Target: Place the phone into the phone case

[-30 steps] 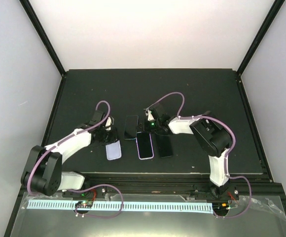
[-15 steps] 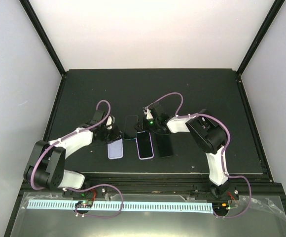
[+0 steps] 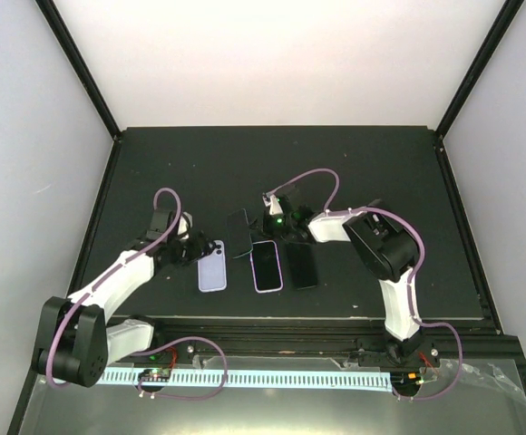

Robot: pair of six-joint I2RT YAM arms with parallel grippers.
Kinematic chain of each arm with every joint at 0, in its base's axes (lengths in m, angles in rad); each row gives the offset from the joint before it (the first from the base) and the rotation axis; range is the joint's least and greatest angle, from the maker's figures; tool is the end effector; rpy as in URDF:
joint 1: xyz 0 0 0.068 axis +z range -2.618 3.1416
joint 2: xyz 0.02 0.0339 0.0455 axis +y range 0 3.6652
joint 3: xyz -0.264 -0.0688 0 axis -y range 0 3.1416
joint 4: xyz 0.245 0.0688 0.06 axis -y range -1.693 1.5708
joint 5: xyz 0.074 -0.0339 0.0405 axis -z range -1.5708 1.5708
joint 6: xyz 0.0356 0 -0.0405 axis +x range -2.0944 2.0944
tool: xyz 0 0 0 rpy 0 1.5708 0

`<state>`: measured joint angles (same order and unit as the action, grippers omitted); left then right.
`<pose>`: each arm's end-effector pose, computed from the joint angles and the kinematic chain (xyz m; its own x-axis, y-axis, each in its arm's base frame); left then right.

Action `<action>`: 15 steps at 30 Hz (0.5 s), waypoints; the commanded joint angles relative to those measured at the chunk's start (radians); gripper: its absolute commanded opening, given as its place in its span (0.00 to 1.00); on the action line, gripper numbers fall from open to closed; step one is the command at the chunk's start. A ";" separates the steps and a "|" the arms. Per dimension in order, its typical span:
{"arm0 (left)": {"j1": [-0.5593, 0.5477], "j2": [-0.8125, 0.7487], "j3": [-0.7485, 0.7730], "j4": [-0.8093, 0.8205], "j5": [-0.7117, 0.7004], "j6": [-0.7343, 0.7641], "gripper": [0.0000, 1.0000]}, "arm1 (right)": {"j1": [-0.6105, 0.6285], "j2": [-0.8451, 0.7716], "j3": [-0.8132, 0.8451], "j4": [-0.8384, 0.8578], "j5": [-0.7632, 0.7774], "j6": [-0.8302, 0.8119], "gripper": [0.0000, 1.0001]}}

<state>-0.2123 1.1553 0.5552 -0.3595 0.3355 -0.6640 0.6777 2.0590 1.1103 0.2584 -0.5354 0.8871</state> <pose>0.2041 -0.0560 0.1781 -0.8669 -0.4084 -0.2858 -0.1912 0.8019 -0.5660 0.3127 0.2750 0.1159 -0.9690 0.0760 -0.2352 -0.1496 0.5769 0.8030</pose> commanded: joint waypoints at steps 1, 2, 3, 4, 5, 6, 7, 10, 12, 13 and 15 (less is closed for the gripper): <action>0.017 -0.020 -0.042 -0.040 -0.022 0.027 0.60 | -0.007 -0.063 -0.002 -0.001 -0.022 -0.002 0.01; 0.017 -0.022 -0.050 -0.038 -0.024 0.028 0.60 | -0.006 -0.078 -0.007 -0.008 -0.026 -0.001 0.01; 0.017 -0.026 -0.057 -0.037 -0.026 0.030 0.60 | -0.007 -0.096 -0.013 -0.014 -0.027 -0.001 0.01; 0.017 -0.028 -0.064 -0.035 -0.028 0.031 0.60 | -0.006 -0.115 -0.021 -0.022 -0.027 0.000 0.01; 0.017 -0.025 -0.070 -0.033 -0.031 0.033 0.60 | -0.006 -0.136 -0.030 -0.029 -0.026 -0.002 0.01; 0.017 -0.023 -0.074 -0.033 -0.035 0.036 0.60 | -0.006 -0.157 -0.043 -0.035 -0.026 -0.001 0.01; 0.017 -0.019 -0.077 -0.032 -0.038 0.040 0.60 | -0.006 -0.175 -0.054 -0.042 -0.026 -0.003 0.01; 0.017 -0.010 -0.090 -0.032 -0.055 0.045 0.59 | -0.006 -0.243 -0.094 -0.057 -0.024 -0.006 0.01; 0.017 -0.013 -0.095 -0.028 -0.060 0.048 0.59 | -0.005 -0.281 -0.127 -0.058 -0.024 -0.005 0.01; 0.017 -0.013 -0.096 -0.027 -0.061 0.049 0.58 | -0.005 -0.297 -0.142 -0.058 -0.023 -0.005 0.01; 0.017 -0.013 -0.098 -0.020 -0.052 0.049 0.57 | -0.004 -0.331 -0.170 -0.056 -0.023 0.001 0.01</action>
<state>-0.2020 1.1511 0.4648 -0.3813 0.2981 -0.6350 0.6762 1.8011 0.9787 0.1791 -0.5449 0.8925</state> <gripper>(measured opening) 0.584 0.069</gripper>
